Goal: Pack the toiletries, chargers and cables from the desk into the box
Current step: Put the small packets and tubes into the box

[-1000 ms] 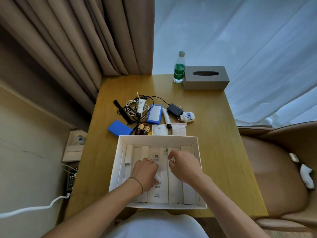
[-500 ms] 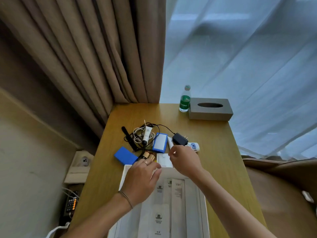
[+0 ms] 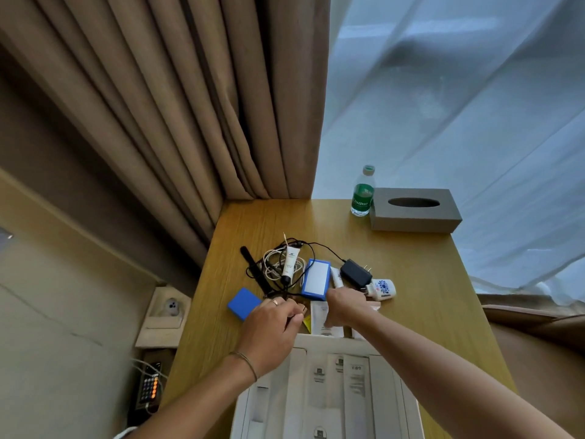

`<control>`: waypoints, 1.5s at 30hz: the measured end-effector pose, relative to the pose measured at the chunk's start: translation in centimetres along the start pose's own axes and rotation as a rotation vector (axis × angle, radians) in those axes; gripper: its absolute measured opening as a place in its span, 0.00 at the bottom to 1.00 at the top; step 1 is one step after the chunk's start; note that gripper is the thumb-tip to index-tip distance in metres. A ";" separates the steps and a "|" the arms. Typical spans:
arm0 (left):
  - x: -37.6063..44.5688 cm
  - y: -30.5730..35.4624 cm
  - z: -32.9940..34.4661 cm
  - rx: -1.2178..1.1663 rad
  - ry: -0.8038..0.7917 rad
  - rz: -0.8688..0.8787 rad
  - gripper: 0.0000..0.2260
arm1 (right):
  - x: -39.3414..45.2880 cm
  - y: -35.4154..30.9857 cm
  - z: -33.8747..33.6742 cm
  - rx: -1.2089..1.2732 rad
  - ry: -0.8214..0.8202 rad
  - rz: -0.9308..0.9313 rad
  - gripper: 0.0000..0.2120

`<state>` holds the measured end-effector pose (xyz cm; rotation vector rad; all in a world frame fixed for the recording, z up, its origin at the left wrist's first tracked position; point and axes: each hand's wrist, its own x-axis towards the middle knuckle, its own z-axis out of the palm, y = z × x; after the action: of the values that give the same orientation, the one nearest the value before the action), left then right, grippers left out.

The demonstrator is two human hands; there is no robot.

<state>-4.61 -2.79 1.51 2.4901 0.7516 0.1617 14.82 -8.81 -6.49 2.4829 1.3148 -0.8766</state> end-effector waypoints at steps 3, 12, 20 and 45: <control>-0.1 -0.7 -0.1 -0.006 -0.019 -0.010 0.10 | 0.7 -0.2 0.5 -0.018 0.007 0.008 0.26; 0.9 -1.7 -0.4 -0.026 -0.045 -0.035 0.11 | 1.1 0.2 1.3 -0.038 0.042 0.017 0.27; 3.7 -0.6 1.3 -0.125 -0.165 -0.136 0.09 | -1.6 2.2 -1.1 0.676 0.190 0.072 0.14; 13.2 7.4 14.5 0.169 -0.619 -0.621 0.38 | -12.3 13.6 1.9 1.791 0.503 0.312 0.04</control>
<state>13.78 -7.38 -7.55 2.1274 1.2255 -0.8757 19.69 -26.06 -2.15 4.1064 -0.3414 -1.9040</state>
